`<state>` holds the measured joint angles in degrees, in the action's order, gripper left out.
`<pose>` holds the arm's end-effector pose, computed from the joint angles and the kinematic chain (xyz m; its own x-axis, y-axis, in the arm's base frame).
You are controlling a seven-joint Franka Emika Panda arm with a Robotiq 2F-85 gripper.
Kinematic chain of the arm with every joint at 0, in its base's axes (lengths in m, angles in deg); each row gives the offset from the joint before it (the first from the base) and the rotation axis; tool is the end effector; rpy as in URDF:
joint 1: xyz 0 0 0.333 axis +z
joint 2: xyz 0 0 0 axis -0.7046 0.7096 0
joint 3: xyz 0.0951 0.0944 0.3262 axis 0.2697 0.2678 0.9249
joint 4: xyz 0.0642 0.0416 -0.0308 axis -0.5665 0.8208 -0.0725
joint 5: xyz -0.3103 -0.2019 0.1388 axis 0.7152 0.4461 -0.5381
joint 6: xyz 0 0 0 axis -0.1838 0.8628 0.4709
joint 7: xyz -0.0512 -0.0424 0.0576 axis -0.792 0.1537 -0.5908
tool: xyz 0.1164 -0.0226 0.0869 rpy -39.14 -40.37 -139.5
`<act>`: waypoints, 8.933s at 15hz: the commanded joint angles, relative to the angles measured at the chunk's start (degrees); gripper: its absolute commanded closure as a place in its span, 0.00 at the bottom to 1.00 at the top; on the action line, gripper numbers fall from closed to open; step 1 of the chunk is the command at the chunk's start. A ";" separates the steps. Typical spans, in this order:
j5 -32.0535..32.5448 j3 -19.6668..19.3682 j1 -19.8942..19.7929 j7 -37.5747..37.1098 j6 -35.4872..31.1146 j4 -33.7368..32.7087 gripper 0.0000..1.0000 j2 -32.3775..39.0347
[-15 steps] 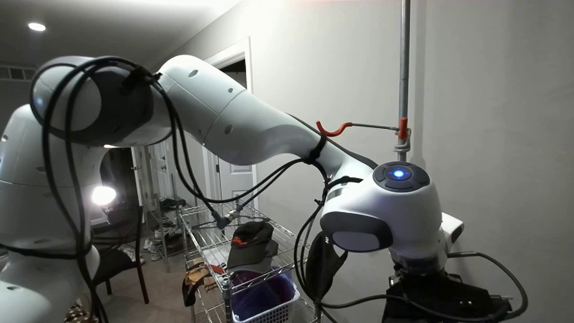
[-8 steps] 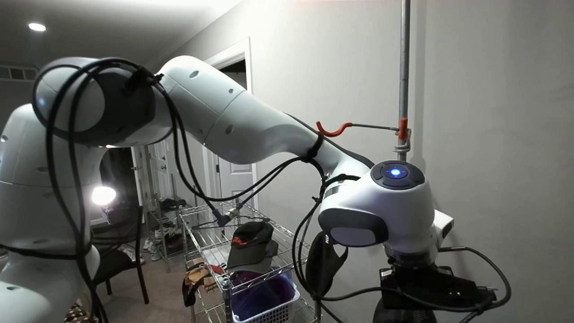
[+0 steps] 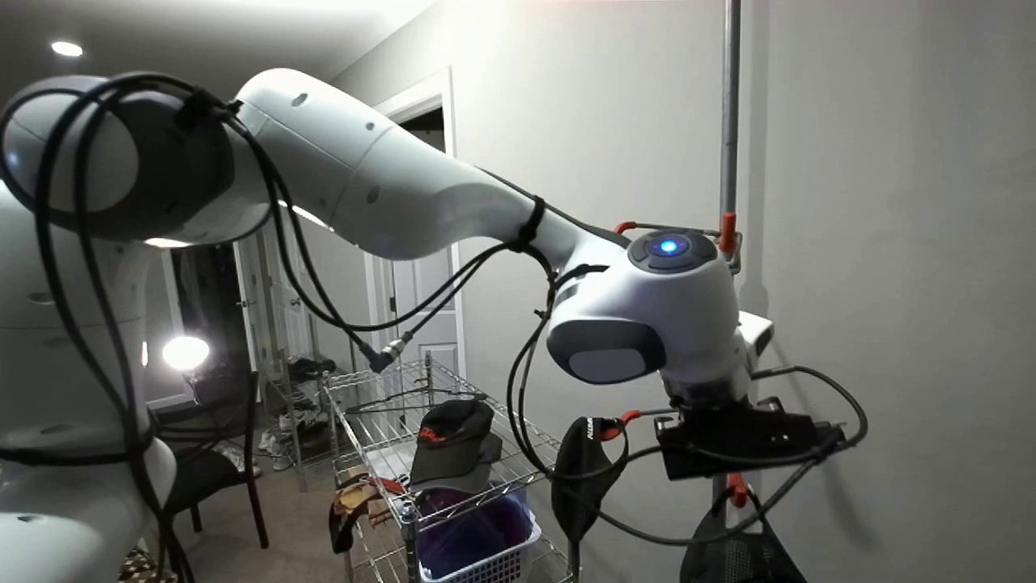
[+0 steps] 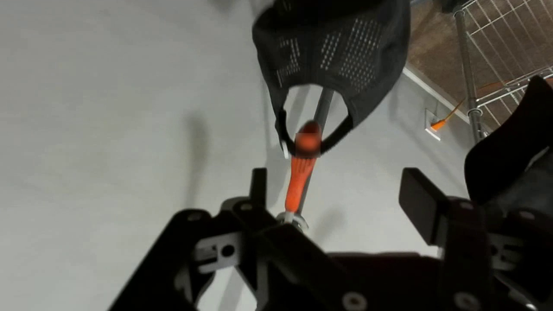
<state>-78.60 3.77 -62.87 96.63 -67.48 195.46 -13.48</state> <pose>0.5789 -0.2666 0.4132 0.6083 0.6296 0.4833 0.5747 -0.7694 0.2789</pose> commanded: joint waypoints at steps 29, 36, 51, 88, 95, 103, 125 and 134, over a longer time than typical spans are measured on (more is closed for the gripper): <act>56.51 26.68 26.43 -67.79 10.72 9.56 0.00 -16.65; 47.85 25.51 32.83 -64.54 17.21 -1.02 0.00 -4.36; 45.68 27.00 34.26 -63.76 15.41 -5.76 0.00 8.68; 41.23 23.93 30.75 -61.59 16.23 -10.60 0.99 -2.10; 44.00 23.42 31.16 -61.56 15.47 -9.91 0.99 -2.11; 61.30 23.60 33.47 -59.64 16.55 -5.20 0.99 -2.17; 39.79 25.83 31.63 -33.25 24.85 -2.17 0.99 5.06; 39.86 25.84 31.65 -33.21 24.79 -2.34 0.80 4.64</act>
<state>-37.52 29.30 -30.40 61.10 -43.42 193.40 -8.03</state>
